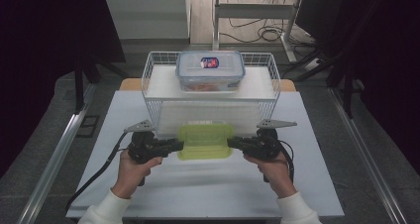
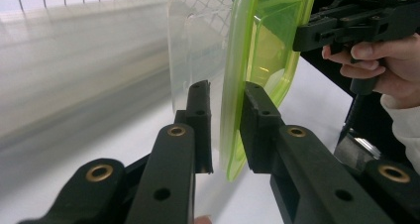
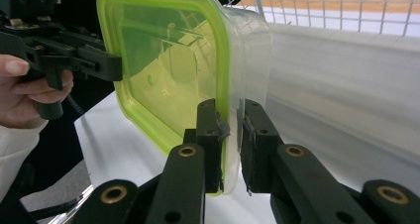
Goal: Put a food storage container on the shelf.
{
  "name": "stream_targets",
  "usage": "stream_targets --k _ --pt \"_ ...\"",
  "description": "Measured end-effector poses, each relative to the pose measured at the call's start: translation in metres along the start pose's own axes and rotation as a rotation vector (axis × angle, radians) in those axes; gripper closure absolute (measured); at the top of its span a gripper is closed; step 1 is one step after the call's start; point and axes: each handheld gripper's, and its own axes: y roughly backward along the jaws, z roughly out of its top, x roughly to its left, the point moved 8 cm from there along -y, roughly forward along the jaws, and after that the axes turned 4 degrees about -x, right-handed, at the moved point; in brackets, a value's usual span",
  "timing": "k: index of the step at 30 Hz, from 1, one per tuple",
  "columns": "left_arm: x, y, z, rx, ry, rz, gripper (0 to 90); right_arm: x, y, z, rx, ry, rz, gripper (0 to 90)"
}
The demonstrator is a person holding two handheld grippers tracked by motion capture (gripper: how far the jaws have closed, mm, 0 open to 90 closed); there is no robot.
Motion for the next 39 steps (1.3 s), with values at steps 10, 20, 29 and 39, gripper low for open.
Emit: stream_targets --k 10,20,29,39 --pt "-0.004 0.008 0.037 -0.029 -0.029 -0.006 76.8 0.005 0.009 0.035 -0.035 0.034 -0.004 79.7" --pt "-0.008 0.018 0.084 -0.068 -0.050 -0.020 76.9 0.013 0.021 0.088 -0.063 0.082 -0.014 79.7" --pt "-0.009 0.025 0.130 -0.079 -0.105 0.004 77.2 0.018 0.030 0.138 -0.084 0.116 -0.036 79.7" --pt "0.000 0.022 0.169 -0.080 -0.098 0.011 77.5 0.010 0.030 0.177 -0.092 0.121 -0.055 79.6"
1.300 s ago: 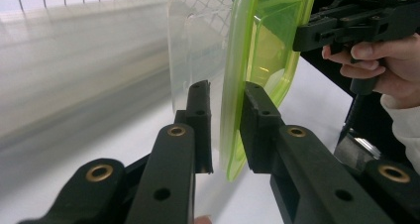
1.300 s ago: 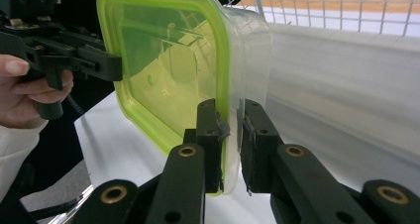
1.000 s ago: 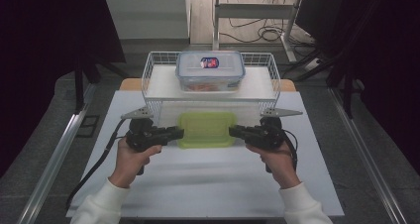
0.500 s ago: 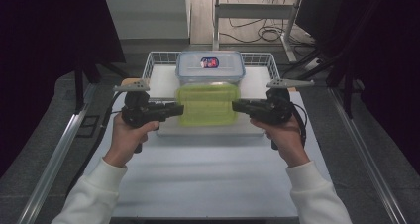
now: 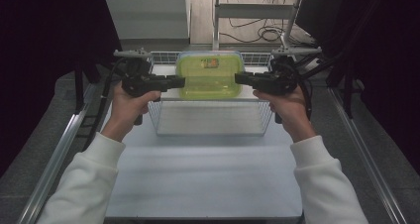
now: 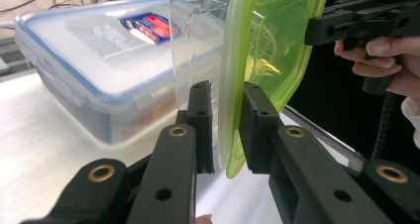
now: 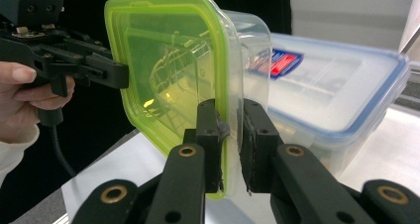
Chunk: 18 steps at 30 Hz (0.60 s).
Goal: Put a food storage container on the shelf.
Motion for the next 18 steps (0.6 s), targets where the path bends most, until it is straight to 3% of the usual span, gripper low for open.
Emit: stream_targets --k 13,18 --pt "0.022 -0.016 0.034 0.023 0.033 0.015 77.9 -0.026 -0.014 0.033 0.007 -0.044 -0.009 79.6" --pt "0.032 -0.022 0.041 0.032 0.050 0.014 77.9 -0.039 -0.022 0.038 0.020 -0.100 -0.003 79.7"
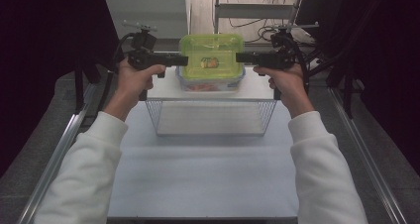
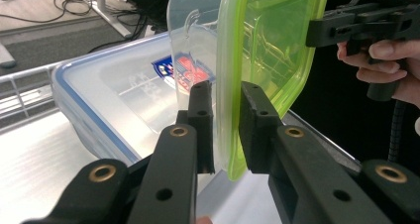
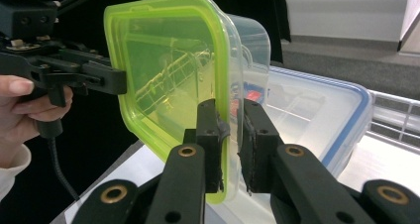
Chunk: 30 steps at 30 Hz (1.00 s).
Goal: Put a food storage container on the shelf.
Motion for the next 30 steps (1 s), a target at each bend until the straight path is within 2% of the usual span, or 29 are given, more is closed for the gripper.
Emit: stream_targets --k 3,4,7,10,15,16,20,26,29,30 --pt "0.004 -0.003 0.001 0.005 0.013 0.001 78.0 -0.006 -0.005 0.002 0.014 -0.013 -0.006 79.5" --pt "0.007 -0.007 0.001 0.008 0.036 0.005 78.0 -0.008 -0.007 0.003 0.017 -0.019 -0.006 79.4" --pt "0.009 -0.010 0.000 0.012 0.037 0.006 77.8 -0.012 -0.010 0.003 0.023 -0.034 -0.015 79.1" --pt "0.012 -0.013 0.001 0.008 0.067 0.007 77.4 -0.019 -0.014 0.002 0.026 -0.068 -0.014 78.9" --pt "0.015 -0.015 0.003 0.005 0.084 0.003 74.8 -0.022 -0.017 0.003 0.014 -0.078 -0.009 78.6" --pt "0.017 -0.017 0.003 0.007 0.088 0.018 73.3 -0.022 -0.017 0.003 0.012 -0.079 -0.011 78.5" --pt "0.019 -0.021 0.005 -0.007 0.109 0.027 70.1 -0.023 -0.021 0.003 0.009 -0.068 -0.038 75.9" --pt "0.029 -0.024 0.009 -0.012 0.142 0.055 66.8 -0.029 -0.027 0.002 0.002 -0.104 -0.044 70.3" --pt "0.031 -0.025 0.010 -0.017 0.150 0.052 66.6 -0.030 -0.028 0.002 -0.004 -0.115 -0.036 70.7" --pt "0.032 -0.028 0.010 -0.020 0.159 0.039 66.5 -0.032 -0.029 0.002 -0.007 -0.118 -0.041 68.7"
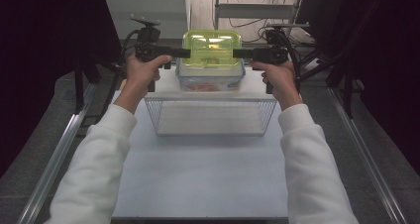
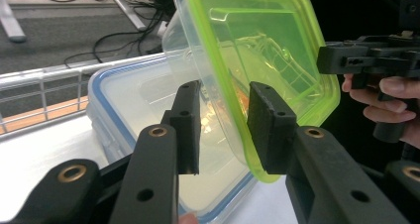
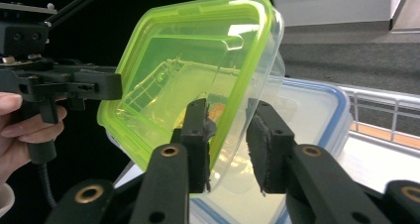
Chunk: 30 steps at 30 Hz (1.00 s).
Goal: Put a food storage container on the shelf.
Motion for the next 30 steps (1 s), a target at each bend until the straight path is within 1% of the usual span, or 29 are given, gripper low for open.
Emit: stream_targets --k 2,3,4,7,9,10,11,12,13,15,16,20,23,24,26,28,29,30 --pt "0.000 -0.003 -0.001 0.000 0.001 -0.002 65.0 -0.003 -0.002 0.000 0.003 -0.004 -0.014 65.1" --pt "0.000 -0.003 -0.001 0.000 0.001 -0.002 64.6 -0.003 -0.002 0.000 0.003 -0.004 -0.014 65.1" --pt "-0.001 -0.003 0.000 -0.009 0.008 -0.010 64.4 -0.005 -0.003 0.000 -0.002 -0.015 -0.011 64.6" --pt "-0.001 -0.003 0.000 -0.008 0.007 -0.004 64.3 -0.006 -0.004 0.001 -0.007 -0.021 -0.009 64.6" --pt "-0.001 -0.002 0.000 -0.009 0.006 -0.004 64.1 -0.005 -0.003 0.000 -0.002 -0.019 -0.007 63.5" --pt "-0.001 -0.002 -0.001 -0.008 0.008 -0.006 62.9 -0.005 -0.003 0.000 0.004 -0.021 0.001 60.9" --pt "-0.001 -0.002 -0.001 -0.008 0.008 -0.006 61.5 -0.005 -0.003 0.000 0.004 -0.021 0.001 60.9" --pt "-0.002 -0.002 0.000 -0.011 0.008 -0.011 60.4 -0.004 -0.004 -0.002 0.022 -0.018 0.000 55.1" --pt "-0.002 -0.003 0.000 -0.011 0.008 -0.011 59.9 -0.005 -0.005 -0.003 0.024 -0.018 -0.005 54.0" --pt "-0.002 -0.003 -0.001 -0.012 0.011 -0.001 56.9 -0.006 -0.005 -0.002 0.017 -0.024 -0.011 53.0" --pt "-0.002 -0.003 -0.001 -0.012 0.011 0.004 53.9 -0.006 -0.005 -0.002 0.012 -0.029 -0.011 52.0" --pt "0.000 -0.003 -0.001 -0.014 0.008 0.013 47.6 -0.004 -0.005 -0.001 0.010 -0.031 0.000 50.1" --pt "0.000 -0.001 0.001 -0.027 0.021 0.013 37.7 -0.004 -0.004 -0.001 0.013 -0.034 -0.006 47.3" --pt "0.000 -0.001 0.001 -0.031 0.016 0.018 35.5 -0.005 -0.004 -0.001 0.010 -0.032 -0.014 45.6" --pt "0.000 0.000 0.001 -0.033 0.008 0.030 32.0 -0.004 -0.002 -0.001 0.010 -0.028 -0.015 42.8" --pt "0.000 0.002 0.001 -0.028 0.001 0.035 31.3 -0.002 0.001 0.001 -0.003 -0.018 -0.016 39.8" --pt "0.000 0.002 0.001 -0.028 0.001 0.035 30.8 -0.002 0.001 0.001 -0.003 -0.018 -0.016 39.8" --pt "-0.001 0.005 0.001 -0.032 -0.004 0.035 30.7 0.001 0.006 0.004 -0.018 -0.011 -0.015 38.7"
